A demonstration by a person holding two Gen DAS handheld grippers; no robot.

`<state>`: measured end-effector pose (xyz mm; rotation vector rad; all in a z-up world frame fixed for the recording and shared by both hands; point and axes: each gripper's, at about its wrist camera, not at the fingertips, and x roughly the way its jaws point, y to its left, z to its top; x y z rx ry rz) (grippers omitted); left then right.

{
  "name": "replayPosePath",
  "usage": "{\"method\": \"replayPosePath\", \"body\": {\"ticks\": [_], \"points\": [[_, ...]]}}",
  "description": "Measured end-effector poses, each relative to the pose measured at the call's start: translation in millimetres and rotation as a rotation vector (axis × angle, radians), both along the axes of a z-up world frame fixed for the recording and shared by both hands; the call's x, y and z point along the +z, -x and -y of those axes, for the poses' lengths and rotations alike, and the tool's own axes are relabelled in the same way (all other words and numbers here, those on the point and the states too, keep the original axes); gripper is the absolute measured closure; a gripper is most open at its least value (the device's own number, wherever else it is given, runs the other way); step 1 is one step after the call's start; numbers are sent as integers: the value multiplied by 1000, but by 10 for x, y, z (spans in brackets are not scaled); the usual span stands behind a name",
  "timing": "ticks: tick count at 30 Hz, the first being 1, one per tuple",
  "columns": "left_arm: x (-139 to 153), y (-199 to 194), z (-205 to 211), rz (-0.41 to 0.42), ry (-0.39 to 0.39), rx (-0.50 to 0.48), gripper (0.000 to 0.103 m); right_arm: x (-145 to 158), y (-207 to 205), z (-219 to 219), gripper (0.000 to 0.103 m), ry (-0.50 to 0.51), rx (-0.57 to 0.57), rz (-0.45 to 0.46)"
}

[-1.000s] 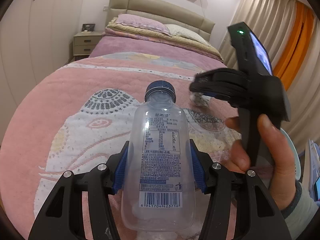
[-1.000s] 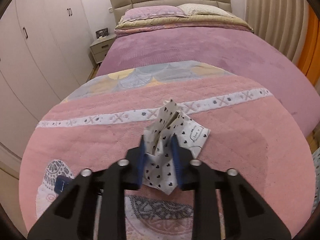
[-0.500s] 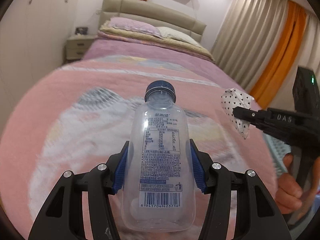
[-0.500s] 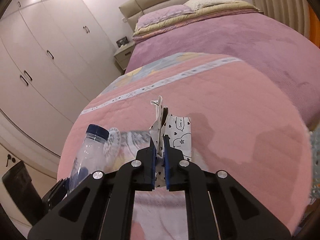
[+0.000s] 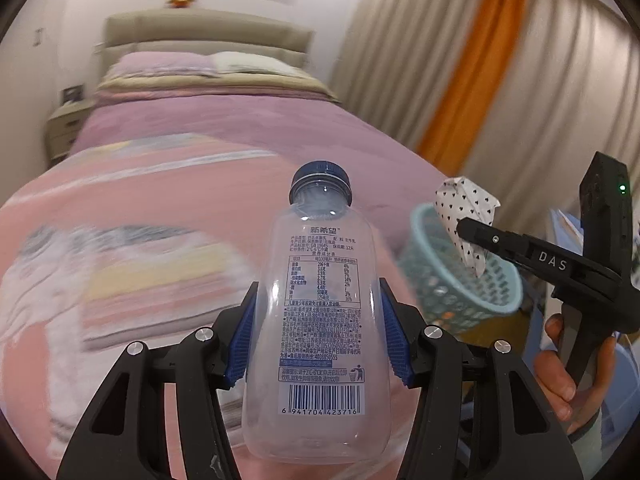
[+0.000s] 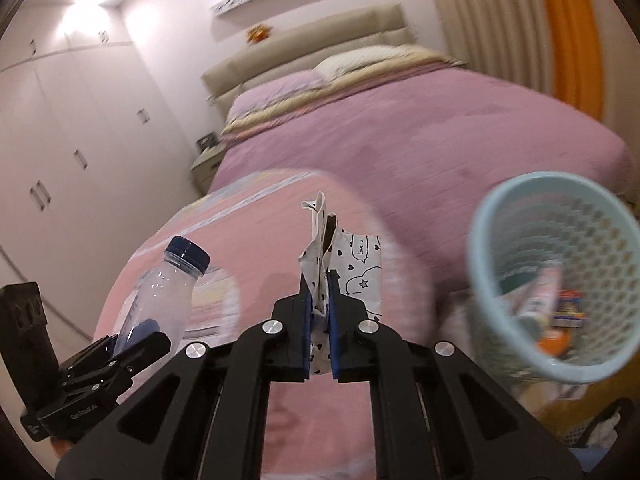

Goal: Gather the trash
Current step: 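Carry the dotted cloth with the right tool while the left tool carries the bottle over the basket, then open both tools to drop the bottle and cloth into the basket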

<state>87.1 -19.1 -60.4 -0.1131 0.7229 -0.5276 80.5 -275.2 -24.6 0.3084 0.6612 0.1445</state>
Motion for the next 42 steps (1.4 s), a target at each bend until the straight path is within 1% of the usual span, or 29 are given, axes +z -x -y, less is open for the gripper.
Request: {"method": "replayPosePath", "body": {"ticks": [2,4,6,8,9,10,13,15,17,22,25,27,30,31,33,35,38,39,40,41,42], "points": [[24,-39,272,-1,-12,-40,50,63,151,259,98,17,-59,33],[78,-78,617,17,-34,-90,50,106,263,497,98,31,-101,51],[114,-89,872,31,-44,-126,50,134,333,678,98,41,-139,64],[160,-138,1141,45,-48,-172,50,143,364,956,98,35,-195,71],[197,-167,1331,52,-47,-204,50,143,366,1024,98,32,-205,71],[207,-180,1424,53,-44,-223,50,122,365,1184,98,19,-240,70],[257,-291,1810,63,-48,-274,50,59,369,1484,98,-16,-318,63],[266,-390,2038,70,-59,-297,50,-31,335,1698,98,-32,-374,39],[242,-452,2283,65,-72,-324,50,-60,300,1799,98,-33,-398,20],[118,-553,2637,50,-91,-370,50,-186,185,2021,98,-24,-442,-44],[29,-680,2803,47,-116,-358,50,-242,128,2127,98,-22,-457,-70],[-38,-745,2867,16,-100,-358,49,-294,141,2192,97,-20,-471,-79],[-122,-829,2906,-27,-89,-384,49,-389,92,2298,97,-37,-466,-96],[-160,-843,2902,-28,-95,-385,48,-426,69,2293,96,-23,-458,-110],[-212,-831,2849,-4,-118,-366,39,-462,48,2301,95,-14,-454,-121],[-220,-791,2824,15,-134,-355,36,-485,45,2277,94,-5,-449,-134],[-185,-747,2660,24,-121,-338,27,-485,58,2218,84,4,-456,-135],[-169,-725,2604,26,-110,-328,25,-457,88,2200,77,3,-455,-126],[-147,-720,2541,27,-101,-319,24,-464,96,2168,68,3,-454,-122],[-123,-697,2439,30,-86,-305,21,-466,133,2132,62,7,-455,-111],[-95,-688,2380,33,-76,-296,17,-459,159,2101,50,11,-457,-103]]}}
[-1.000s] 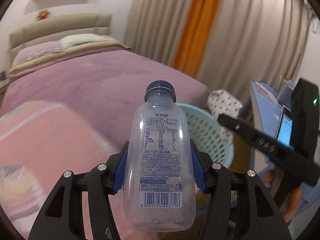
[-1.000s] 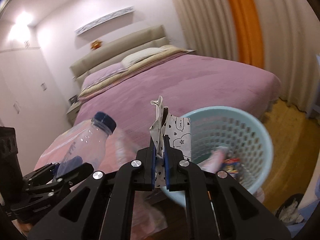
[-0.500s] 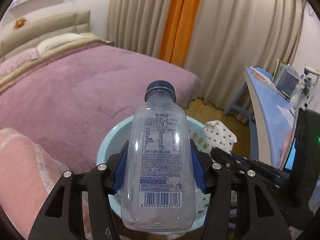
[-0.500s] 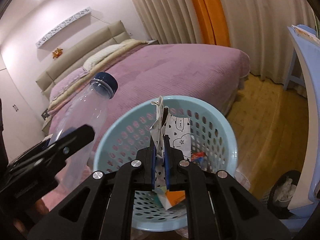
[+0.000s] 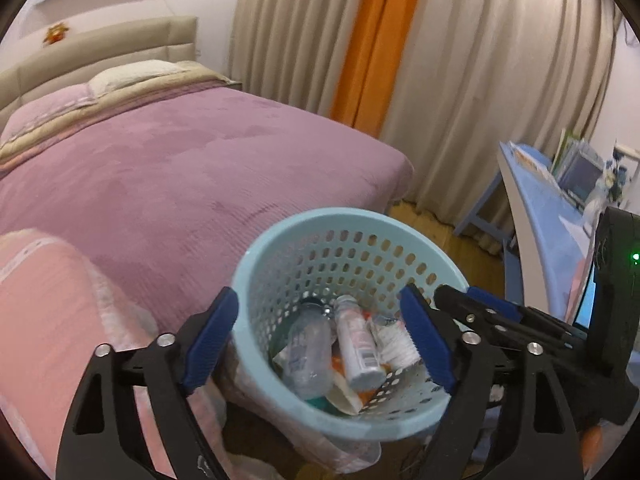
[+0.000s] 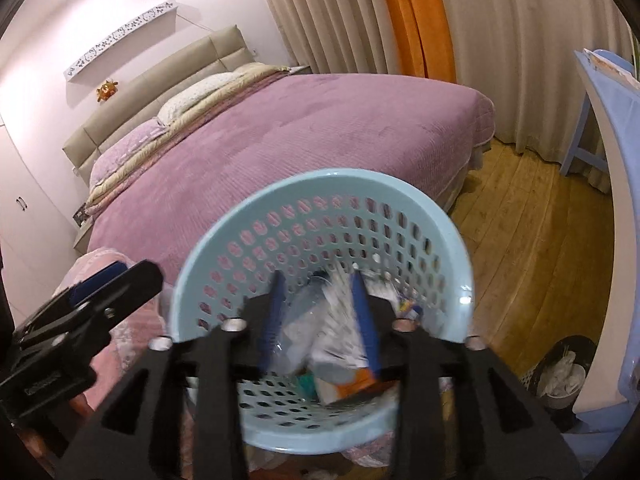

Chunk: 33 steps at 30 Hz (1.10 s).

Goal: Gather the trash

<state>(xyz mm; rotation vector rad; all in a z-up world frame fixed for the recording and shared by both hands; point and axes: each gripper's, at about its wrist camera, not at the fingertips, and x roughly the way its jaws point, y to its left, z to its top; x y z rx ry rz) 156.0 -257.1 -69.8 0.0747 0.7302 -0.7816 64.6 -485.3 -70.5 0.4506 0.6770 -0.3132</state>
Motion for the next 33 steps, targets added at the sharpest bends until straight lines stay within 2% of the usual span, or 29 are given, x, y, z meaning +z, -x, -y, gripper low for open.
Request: {"method": "replayPosePath", "body": {"ticks": [1,5,10,14,19,23,26,29,33], "points": [[29,28,-90,6,14,13,16,33,33,-48,44,14,5,12],[112,186,-504,34,73,47,9,152,112,-254,44,54,41,29],[207,446,-925,96,123,90,8,263,233,-522,44,88,89,66],[154,667,-1201,167,106,166,8,324,314,-793,44,140,122,76],[19,822,-1326,256,61,253,8,376,389,-1124,43,228,108,97],[-27,929,-1247,326,16,232,8,377,477,-1260,42,259,95,136],[41,986,-1322,378,36,246,8,367,544,-1330,41,299,73,158],[23,965,-1364,360,45,266,8,363,610,-1395,39,307,56,176],[3,1022,-1371,407,14,292,8,343,689,-1452,39,328,32,214]]}}
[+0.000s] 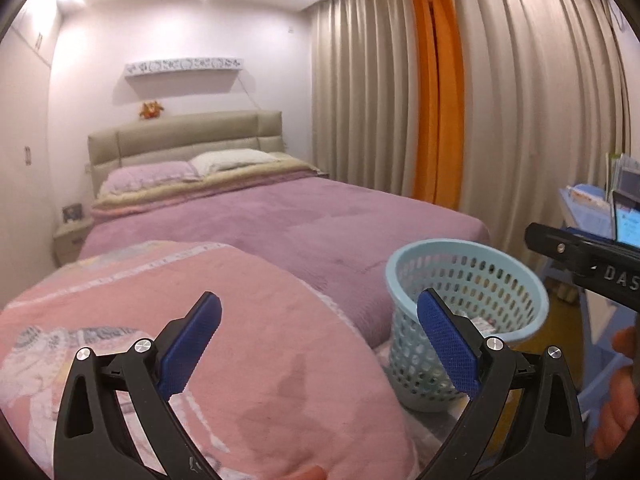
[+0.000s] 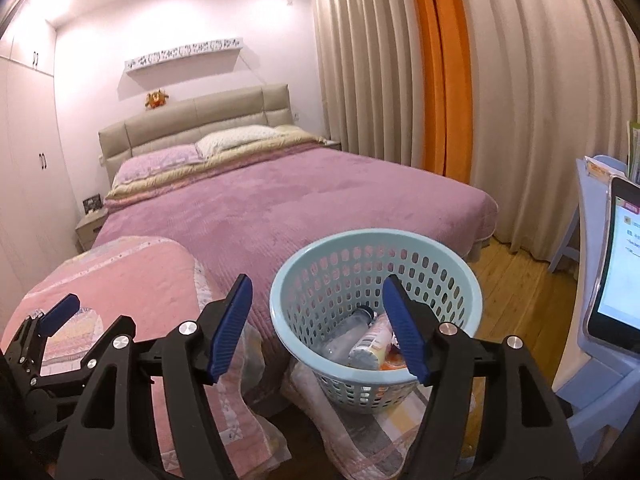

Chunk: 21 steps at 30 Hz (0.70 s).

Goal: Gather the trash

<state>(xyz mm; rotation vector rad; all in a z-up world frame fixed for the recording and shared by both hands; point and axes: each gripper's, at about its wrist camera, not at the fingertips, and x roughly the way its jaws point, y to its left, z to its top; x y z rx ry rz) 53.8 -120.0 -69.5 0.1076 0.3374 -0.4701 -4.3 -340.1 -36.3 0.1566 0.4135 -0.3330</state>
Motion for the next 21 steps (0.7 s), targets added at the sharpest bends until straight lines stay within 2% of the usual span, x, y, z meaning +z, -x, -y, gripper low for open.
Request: {"method": "replayPosePath", "body": {"ticks": [9,14,21], "points": [[-21,-49,-17,-27,2,-2,8,13,6,-71,38,34,-24,21],[-35,-98,-42,-51,11,8,7,9,-41,-26,38,-12,-12,-4],[-56,-182,-105,-95,42,27,7,17,-72,-15,38,-5,-14,-15]]}}
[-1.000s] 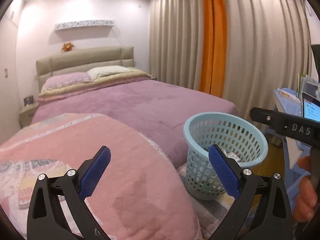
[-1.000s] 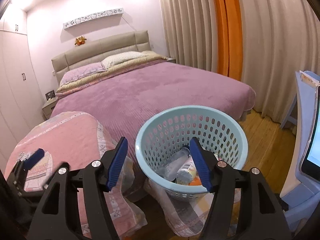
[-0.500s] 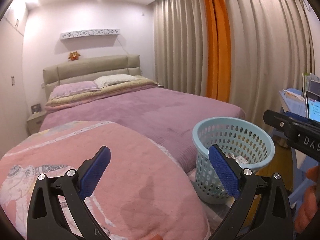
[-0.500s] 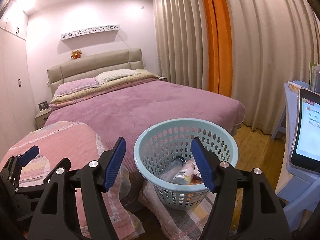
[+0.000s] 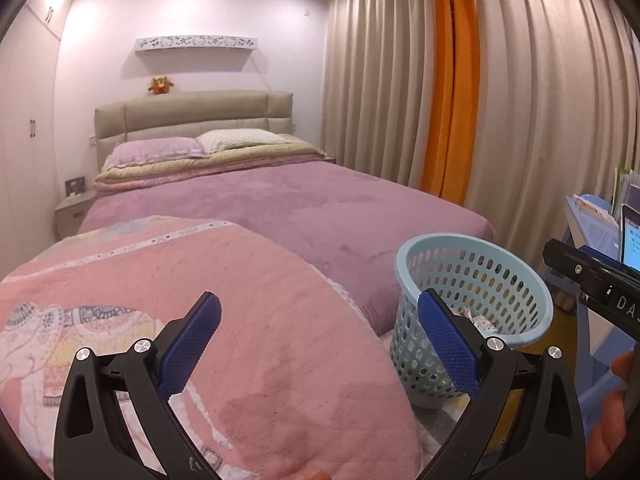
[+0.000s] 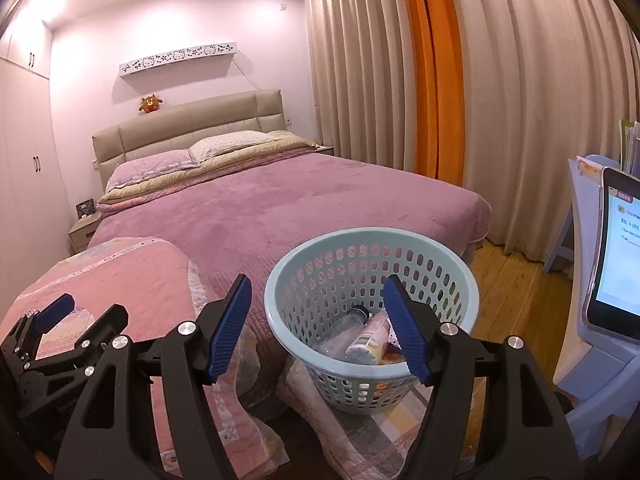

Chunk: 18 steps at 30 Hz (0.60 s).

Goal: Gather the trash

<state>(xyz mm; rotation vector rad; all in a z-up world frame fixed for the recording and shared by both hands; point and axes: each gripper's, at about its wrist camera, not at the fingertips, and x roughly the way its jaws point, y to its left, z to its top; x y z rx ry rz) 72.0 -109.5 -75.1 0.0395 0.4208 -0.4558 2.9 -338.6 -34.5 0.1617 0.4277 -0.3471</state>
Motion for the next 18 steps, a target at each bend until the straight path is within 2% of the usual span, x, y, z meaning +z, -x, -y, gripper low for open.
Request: {"method": "replayPosePath", "body": {"ticks": [3,8,10,18], "points": [[0,11,19,2,-5,-2,7,0,-20,-16,34,-2,1,-5],[-1,11,17,-2,-1,0,7,-6,-28,-76,34,25,2,-8],[-2,11,18,1,-3,-1,7,-28,-40,-89,28,30,1,-17],[-6,3,7,-4,-8,-2,7,-36,-50,-78,28,34,1,-19]]}}
